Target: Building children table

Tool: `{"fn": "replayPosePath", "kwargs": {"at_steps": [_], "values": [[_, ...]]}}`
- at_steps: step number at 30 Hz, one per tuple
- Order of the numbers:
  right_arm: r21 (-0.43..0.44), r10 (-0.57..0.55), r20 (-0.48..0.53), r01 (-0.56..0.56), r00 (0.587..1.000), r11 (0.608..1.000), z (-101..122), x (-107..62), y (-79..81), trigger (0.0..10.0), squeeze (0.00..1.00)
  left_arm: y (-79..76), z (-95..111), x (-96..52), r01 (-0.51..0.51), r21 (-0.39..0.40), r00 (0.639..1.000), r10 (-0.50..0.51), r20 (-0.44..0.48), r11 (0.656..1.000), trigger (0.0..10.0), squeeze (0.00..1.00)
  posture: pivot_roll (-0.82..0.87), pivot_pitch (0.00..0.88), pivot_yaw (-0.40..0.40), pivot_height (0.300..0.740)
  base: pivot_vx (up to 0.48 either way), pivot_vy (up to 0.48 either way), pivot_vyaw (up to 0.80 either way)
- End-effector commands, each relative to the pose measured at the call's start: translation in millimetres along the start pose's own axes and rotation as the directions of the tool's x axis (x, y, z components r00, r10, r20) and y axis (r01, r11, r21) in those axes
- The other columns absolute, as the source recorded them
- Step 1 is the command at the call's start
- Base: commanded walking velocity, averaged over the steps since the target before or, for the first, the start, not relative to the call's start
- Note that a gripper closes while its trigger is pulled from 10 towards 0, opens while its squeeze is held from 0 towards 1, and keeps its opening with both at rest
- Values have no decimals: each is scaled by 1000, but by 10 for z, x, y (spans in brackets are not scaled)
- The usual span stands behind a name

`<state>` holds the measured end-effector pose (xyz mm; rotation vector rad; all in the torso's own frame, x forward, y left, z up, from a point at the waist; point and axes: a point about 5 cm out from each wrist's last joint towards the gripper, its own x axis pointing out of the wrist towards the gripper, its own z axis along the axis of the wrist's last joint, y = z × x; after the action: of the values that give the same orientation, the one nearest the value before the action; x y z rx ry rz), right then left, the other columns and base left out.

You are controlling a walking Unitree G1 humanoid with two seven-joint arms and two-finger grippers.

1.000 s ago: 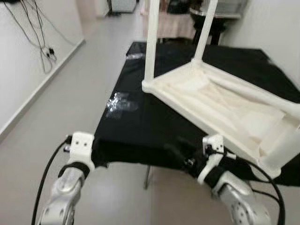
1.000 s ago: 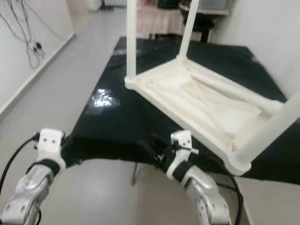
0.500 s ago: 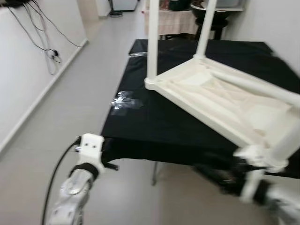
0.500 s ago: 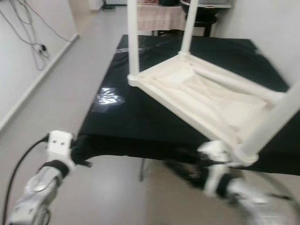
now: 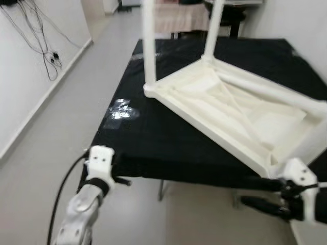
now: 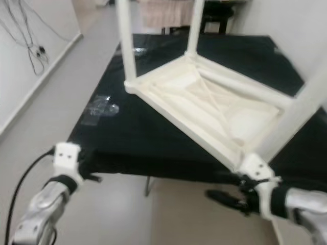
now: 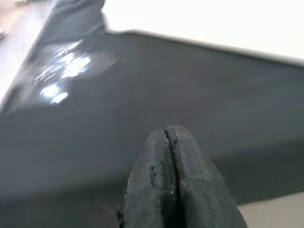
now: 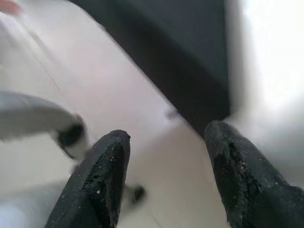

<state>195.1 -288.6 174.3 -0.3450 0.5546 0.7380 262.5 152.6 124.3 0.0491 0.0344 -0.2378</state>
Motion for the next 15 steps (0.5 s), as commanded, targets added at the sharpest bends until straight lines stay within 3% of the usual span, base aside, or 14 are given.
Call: {"fn": "replayPosePath", "kwargs": {"at_steps": [1,6,10,15], "values": [[-12,-45,-39,45,998,999,-27,-43,-76,10000,0,43,-28,-27,-8,-2,1000,8,-14,1000,10000,0,-31,123,4,740,0,-465,0],[-11,-60,-72,60,996,998,-19,-140,-150,10000,0,40,-23,-24,-8,1,1000,8,-9,1000,10000,0,-26,122,1,740,0,-464,0],[-29,-31,-113,27,993,999,-12,-258,-166,10000,0,30,-14,-21,5,-17,1000,-5,0,1000,10000,0,-27,121,1,740,0,0,0],[-25,3,-122,-6,993,1000,-6,-262,-148,10000,0,13,-21,-19,13,-21,1000,-13,-4,1000,10000,0,-27,120,2,740,0,0,0]]}}
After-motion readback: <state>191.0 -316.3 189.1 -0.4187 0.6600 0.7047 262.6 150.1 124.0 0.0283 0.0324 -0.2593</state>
